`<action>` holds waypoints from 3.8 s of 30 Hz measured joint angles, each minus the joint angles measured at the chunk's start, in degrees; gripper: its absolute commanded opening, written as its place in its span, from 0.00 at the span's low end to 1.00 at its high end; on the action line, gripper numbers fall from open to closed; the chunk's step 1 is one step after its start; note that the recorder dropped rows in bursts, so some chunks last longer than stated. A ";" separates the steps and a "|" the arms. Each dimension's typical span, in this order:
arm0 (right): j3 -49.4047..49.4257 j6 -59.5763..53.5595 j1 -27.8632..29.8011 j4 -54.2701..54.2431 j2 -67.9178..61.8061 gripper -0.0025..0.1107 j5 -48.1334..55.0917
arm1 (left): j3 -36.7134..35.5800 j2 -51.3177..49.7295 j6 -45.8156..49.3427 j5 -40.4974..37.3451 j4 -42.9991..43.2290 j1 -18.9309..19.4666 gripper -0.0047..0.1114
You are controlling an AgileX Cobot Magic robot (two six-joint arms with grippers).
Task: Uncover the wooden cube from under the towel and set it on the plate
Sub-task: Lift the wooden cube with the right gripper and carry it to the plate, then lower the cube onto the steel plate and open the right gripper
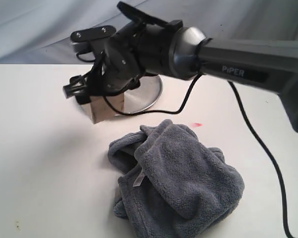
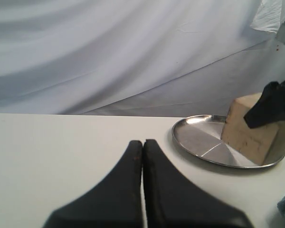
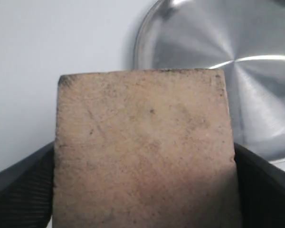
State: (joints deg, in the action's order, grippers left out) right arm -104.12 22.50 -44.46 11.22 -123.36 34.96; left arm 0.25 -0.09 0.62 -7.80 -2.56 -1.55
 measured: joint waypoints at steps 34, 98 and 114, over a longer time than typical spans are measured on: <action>-25.61 -3.01 6.06 0.26 -18.19 0.53 14.67 | 0.00 0.00 0.00 0.00 0.00 0.00 0.05; -26.11 -51.42 21.17 -36.76 -24.24 0.52 1.57 | 0.00 0.00 0.00 0.00 0.00 0.00 0.05; -26.11 -55.14 21.17 -36.78 -24.85 0.61 -1.95 | 0.00 0.00 0.00 0.00 0.00 0.00 0.05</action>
State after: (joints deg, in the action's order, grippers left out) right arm -130.23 -32.64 -23.29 -25.56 -148.21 33.01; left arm 0.25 -0.09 0.62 -7.80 -2.56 -1.55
